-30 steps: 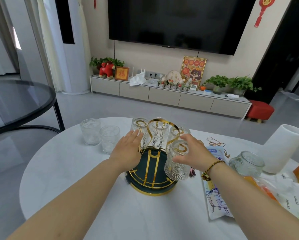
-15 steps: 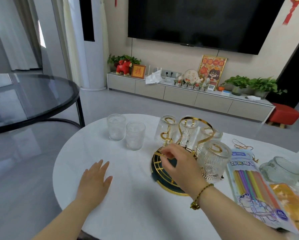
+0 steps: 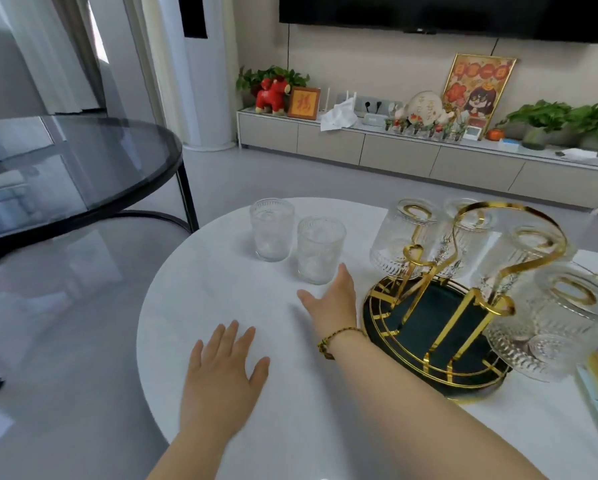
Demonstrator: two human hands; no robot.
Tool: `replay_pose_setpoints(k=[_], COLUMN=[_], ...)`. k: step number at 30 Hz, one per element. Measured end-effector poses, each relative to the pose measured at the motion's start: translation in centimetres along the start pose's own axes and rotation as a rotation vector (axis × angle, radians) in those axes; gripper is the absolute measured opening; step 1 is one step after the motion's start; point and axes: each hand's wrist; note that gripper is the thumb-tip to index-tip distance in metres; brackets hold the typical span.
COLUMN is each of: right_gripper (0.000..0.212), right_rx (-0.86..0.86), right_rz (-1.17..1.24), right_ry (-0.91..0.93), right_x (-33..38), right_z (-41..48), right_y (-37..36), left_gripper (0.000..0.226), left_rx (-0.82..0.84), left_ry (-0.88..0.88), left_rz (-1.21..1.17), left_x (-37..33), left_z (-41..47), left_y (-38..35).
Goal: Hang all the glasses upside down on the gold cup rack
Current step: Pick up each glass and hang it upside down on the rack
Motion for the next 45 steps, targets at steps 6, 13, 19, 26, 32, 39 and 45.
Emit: replay_pose_setpoints(k=[6, 13, 19, 26, 32, 39, 45], right_gripper=[0.092, 0.08, 0.058, 0.065, 0.057, 0.057, 0.065], right_rx=[-0.12, -0.172, -0.039, 0.041, 0.121, 0.055, -0.108], right_rz=[0.097, 0.111, 0.219, 0.289, 0.199, 0.069, -0.235], right_ry=[-0.039, -0.007, 0.029, 0.13, 0.24, 0.229, 0.2], right_x=[-0.3, -0.6, -0.6, 2.1, 4.6, 7.1, 9.6], right_z=[3.6, 5.3, 3.1, -5.4, -12.5, -15.8, -16.2], right_y=[-1.3, -1.9, -1.0, 4.4, 12.9, 21.5, 26.8], left_gripper=[0.054, 0.054, 0.054, 0.051, 0.042, 0.044, 0.052], left_rx=[-0.014, -0.019, -0.005, 0.049, 0.077, -0.096, -0.109], left_ry=[0.004, 0.003, 0.014, -0.002, -0.015, -0.333, -0.555], left_rz=[-0.038, -0.036, -0.023, -0.052, -0.298, -0.526, -0.33], left_x=[0.2, 0.3, 0.3, 0.1, -1.0, -9.3, -15.2], left_z=[-0.1, 0.1, 0.2, -0.2, -1.1, -2.0, -2.0], left_y=[-0.1, -0.2, -0.2, 0.7, 3.2, 9.5, 12.6])
Point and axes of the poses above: each hand's wrist, its own z-axis towards the middle knuckle, its own y-axis out of the back of the hand, x = y × z, and after that the axes turned 6 degrees about z, right-handed
